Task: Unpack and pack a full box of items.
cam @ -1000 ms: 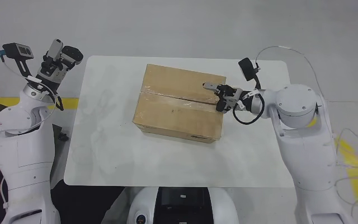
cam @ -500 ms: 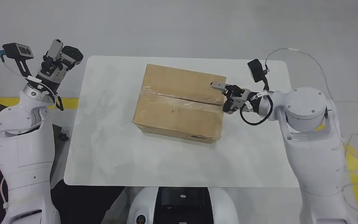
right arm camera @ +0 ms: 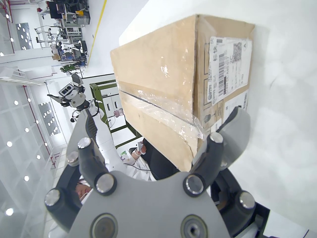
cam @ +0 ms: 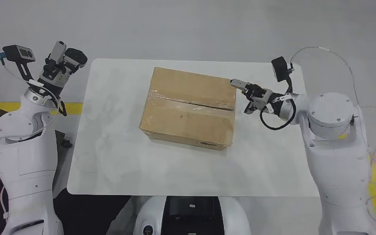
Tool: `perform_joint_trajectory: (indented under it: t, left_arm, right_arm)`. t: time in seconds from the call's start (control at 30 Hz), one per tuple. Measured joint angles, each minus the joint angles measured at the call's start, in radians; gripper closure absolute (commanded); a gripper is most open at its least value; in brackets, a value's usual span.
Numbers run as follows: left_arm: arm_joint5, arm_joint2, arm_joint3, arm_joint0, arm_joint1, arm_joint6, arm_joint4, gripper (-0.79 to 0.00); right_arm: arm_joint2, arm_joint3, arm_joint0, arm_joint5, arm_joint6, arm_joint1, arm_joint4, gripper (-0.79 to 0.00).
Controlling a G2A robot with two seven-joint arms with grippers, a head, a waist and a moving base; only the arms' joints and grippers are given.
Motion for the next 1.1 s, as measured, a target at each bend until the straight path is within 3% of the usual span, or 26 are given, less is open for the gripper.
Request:
perform_joint_trajectory:
  t: [0.27, 0.57, 1.1]
  left_arm:
    - [0.000, 0.000, 0.000, 0.000, 0.000, 0.000, 0.000, -0.785]
    - [0.000, 0.000, 0.000, 0.000, 0.000, 0.000, 0.000, -0.785]
    - [0.000, 0.000, 0.000, 0.000, 0.000, 0.000, 0.000, -0.785]
  right_arm:
    - [0.100, -0.071, 0.000, -0.134, -0.013, 0.027, -0.071, -0.785]
    - [0.194, -0.023, 0.047, -0.282, -0.013, 0.056, -0.151, -0.785]
    - [0.248, 0.050, 0.069, -0.353, -0.061, 0.074, -0.098, -0.784]
